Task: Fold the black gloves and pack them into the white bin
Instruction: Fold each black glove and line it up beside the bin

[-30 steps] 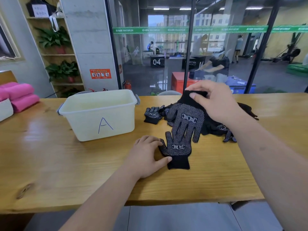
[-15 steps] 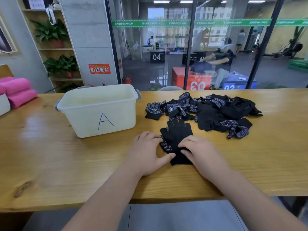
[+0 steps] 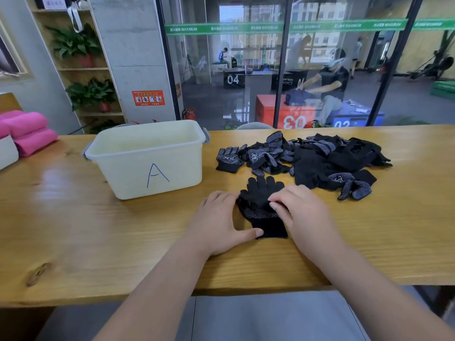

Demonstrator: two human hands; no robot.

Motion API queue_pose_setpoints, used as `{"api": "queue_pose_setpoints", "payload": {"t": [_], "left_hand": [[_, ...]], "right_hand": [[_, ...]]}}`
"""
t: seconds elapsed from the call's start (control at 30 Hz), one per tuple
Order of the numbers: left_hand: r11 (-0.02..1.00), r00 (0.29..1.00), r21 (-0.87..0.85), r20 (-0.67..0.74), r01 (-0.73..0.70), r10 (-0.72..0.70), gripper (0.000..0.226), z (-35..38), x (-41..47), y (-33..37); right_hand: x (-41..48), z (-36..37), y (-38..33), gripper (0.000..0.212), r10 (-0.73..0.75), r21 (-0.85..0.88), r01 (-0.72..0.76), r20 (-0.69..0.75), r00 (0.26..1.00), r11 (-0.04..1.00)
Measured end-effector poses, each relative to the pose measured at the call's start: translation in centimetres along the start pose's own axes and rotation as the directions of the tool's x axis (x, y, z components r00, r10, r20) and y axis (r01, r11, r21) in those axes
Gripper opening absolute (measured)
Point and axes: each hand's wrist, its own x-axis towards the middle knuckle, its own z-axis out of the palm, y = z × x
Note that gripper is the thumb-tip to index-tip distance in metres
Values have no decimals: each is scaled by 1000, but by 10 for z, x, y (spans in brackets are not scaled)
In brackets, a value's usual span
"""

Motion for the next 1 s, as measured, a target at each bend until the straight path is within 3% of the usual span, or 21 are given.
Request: {"api": "queue_pose_setpoints", "payload": {"t": [0.13, 0.33, 0.57, 0.83, 1.0], "left_hand": [[1000, 1000, -21, 5, 18, -18, 124, -1, 1, 0], [999, 999, -27, 24, 23, -22, 125, -3, -1, 2], [1000, 1000, 3, 17, 10, -10, 119, -4, -3, 4], [999, 1000, 37, 17, -6, 5, 108, -2, -5, 0], [990, 991, -141, 135, 12, 7, 117, -5, -6, -6]], "right_hand": [[-22, 7, -2, 9, -53, -15, 56, 130, 990, 998], [-27, 2, -5, 7, -52, 0, 52, 85, 995, 999], [-30, -1, -5, 10, -95, 32, 91, 130, 987, 995], [-28, -6, -11, 7, -38, 51, 29, 196, 980, 998], [-28, -5, -8, 15, 23, 134, -41, 129, 991, 990]]}}
